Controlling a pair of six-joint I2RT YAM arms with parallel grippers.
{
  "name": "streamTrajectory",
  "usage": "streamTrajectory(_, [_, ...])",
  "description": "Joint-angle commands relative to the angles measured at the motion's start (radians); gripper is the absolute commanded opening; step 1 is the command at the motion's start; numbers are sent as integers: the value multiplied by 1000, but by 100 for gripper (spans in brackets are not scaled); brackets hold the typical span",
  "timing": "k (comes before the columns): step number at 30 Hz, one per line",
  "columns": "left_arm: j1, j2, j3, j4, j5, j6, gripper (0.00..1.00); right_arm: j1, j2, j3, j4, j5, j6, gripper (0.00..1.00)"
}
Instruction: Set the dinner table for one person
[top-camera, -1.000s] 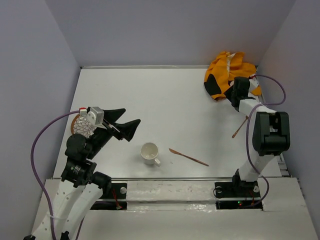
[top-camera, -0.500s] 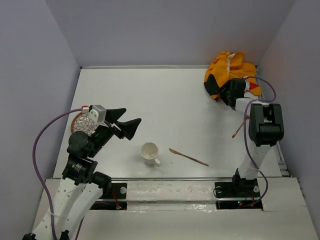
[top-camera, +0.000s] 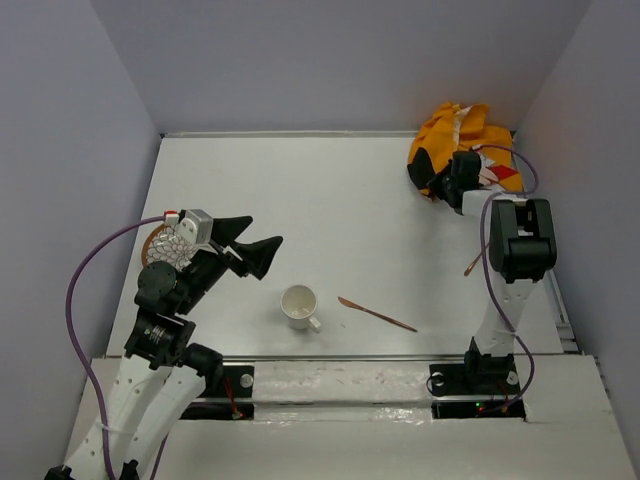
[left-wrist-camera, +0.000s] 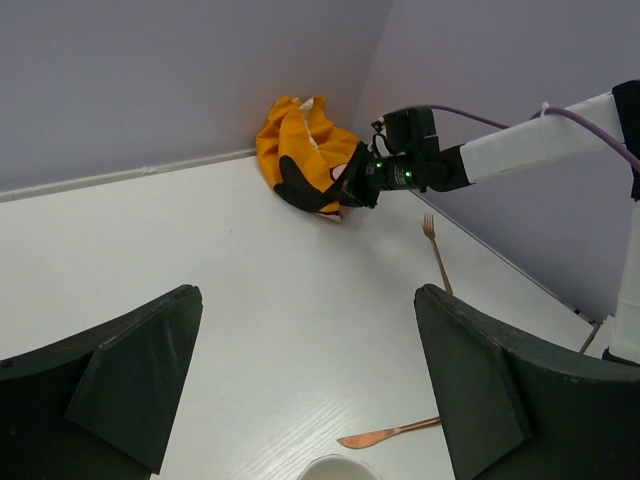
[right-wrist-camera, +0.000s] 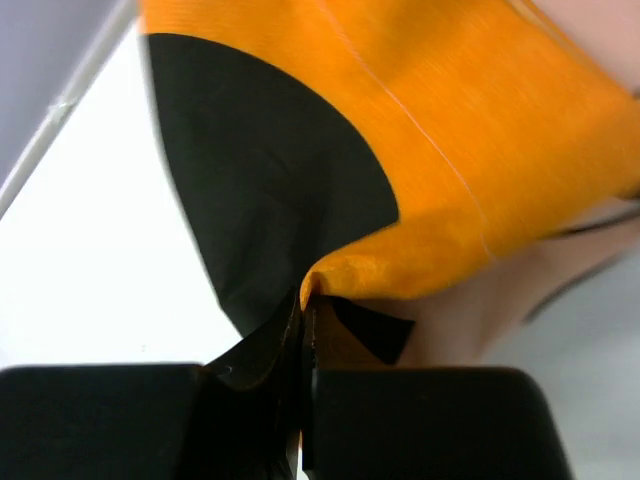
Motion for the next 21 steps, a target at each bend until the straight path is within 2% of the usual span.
streamTrajectory(1, [3,2,43,32,8,12,99,87,-38,120,27,-32,-99,0])
streamTrajectory(6, [3,13,45,26,-16,11,99,263,-94,379,-45,-18,-268,0])
streamTrajectory(9, [3,21,48,14,-44,15,99,288,-119,632,-65,-36,-336,0])
streamTrajectory(10, [5,24,48,10,-52,15,99,288,-125,633,-65,-41,-342,0])
streamTrajectory(13, [8,37,53,-3,-79,17,99,288,-150,827,-70,-38,-411,0])
streamTrajectory(16, [14,48,54,-5,-87,14,99,288,-191,883,-79,-43,-483,0])
streamTrajectory(21, [28,68,56,-8,-108,3,99,264,-248,812,-60,-21,-547,0])
